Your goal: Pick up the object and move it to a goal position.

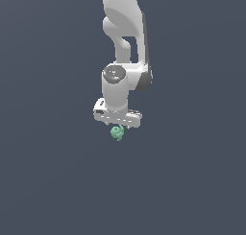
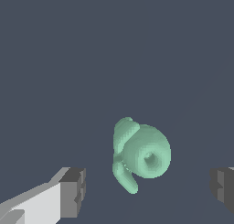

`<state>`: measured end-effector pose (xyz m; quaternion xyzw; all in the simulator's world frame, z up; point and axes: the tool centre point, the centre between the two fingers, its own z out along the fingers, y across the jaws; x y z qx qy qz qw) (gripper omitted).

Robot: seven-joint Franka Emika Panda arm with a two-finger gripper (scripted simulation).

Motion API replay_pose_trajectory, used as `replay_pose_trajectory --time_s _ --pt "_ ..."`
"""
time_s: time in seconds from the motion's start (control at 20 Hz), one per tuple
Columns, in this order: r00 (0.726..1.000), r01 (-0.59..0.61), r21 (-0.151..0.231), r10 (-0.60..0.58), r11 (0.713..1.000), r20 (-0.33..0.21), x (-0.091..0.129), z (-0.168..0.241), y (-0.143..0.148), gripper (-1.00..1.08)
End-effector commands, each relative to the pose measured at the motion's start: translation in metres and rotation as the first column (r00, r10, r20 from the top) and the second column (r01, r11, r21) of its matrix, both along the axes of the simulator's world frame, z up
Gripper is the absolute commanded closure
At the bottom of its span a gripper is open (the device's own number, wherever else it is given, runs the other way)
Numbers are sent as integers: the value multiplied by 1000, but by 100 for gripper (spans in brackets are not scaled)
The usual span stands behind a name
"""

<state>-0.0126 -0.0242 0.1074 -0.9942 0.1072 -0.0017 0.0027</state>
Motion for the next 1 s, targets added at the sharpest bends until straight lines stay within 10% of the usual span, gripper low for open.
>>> replay_pose_trajectory --time_s 0.0,0.95 --pt "1000 22 -4 -22 1000 -2 -3 -9 -5 -92" --pt "1000 30 -5 -30 1000 -4 -5 -61 -7 -92"
